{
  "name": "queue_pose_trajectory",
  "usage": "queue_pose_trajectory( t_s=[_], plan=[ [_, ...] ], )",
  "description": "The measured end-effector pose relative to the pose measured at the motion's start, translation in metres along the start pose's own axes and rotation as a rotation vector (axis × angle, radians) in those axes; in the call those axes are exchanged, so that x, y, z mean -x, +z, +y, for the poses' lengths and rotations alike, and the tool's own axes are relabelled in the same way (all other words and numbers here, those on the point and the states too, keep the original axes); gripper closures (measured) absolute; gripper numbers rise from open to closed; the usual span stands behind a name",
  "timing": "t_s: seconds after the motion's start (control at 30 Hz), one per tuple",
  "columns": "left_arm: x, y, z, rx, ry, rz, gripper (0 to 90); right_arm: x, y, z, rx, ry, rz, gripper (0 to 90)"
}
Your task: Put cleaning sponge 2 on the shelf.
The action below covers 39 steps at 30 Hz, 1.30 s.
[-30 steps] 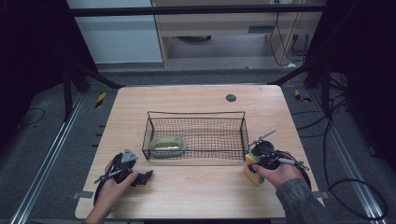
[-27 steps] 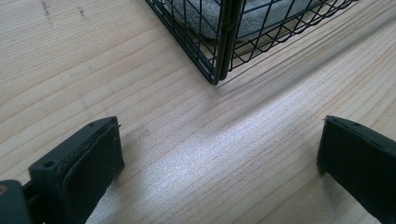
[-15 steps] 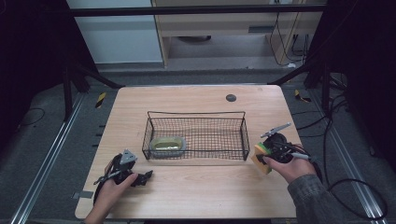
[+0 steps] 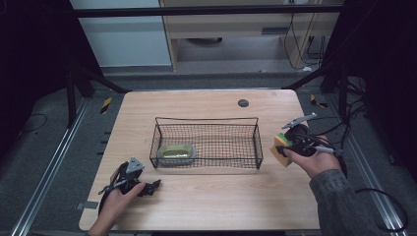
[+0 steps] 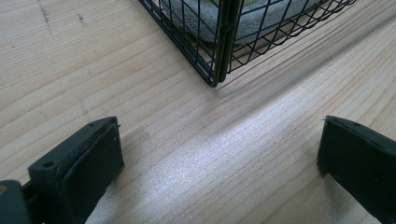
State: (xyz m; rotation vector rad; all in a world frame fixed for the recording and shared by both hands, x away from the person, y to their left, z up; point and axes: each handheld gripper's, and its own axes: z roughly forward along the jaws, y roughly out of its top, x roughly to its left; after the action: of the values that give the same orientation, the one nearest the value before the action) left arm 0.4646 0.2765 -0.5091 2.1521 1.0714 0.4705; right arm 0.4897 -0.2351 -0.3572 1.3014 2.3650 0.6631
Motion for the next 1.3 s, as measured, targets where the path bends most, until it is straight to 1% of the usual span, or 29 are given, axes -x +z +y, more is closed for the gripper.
queue_pose_trajectory(
  t_s=[0.3, 0.4, 0.57, 0.7, 0.83, 0.97, 1.1, 1.3],
  plan=[
    [0.0, 0.0, 0.0, 0.0, 0.0, 0.0, 0.0, 0.002, -0.007, 0.022, 0.052, -0.017, -0.012, 64.3],
    [0.0, 0.0, 0.0, 0.0, 0.0, 0.0, 0.0, 0.001, -0.008, 0.03, 0.07, -0.019, -0.011, 64.3],
    [0.0, 0.0, 0.0, 0.0, 0.0, 0.0, 0.0, -0.004, -0.009, 0.045, 0.085, -0.055, -0.013, 64.3],
    [0.0, 0.0, 0.0, 0.0, 0.001, -0.001, 0.0, -0.006, -0.008, 0.057, 0.113, -0.061, -0.005, 64.3],
    [0.0, 0.0, 0.0, 0.001, 0.001, -0.002, 0.0, -0.008, -0.002, 0.065, 0.129, -0.065, 0.01, 64.3],
    [0.0, 0.0, 0.0, 0.001, 0.002, -0.002, 0.0, -0.011, 0.003, 0.071, 0.14, -0.075, 0.013, 64.3],
    [0.0, 0.0, 0.0, 0.001, 0.002, -0.002, 0.0, -0.014, 0.006, 0.073, 0.155, -0.069, 0.018, 64.2],
    [0.0, 0.0, 0.0, 0.001, 0.002, -0.002, 0.0, -0.019, 0.011, 0.076, 0.156, -0.078, 0.025, 64.2]
  ],
)
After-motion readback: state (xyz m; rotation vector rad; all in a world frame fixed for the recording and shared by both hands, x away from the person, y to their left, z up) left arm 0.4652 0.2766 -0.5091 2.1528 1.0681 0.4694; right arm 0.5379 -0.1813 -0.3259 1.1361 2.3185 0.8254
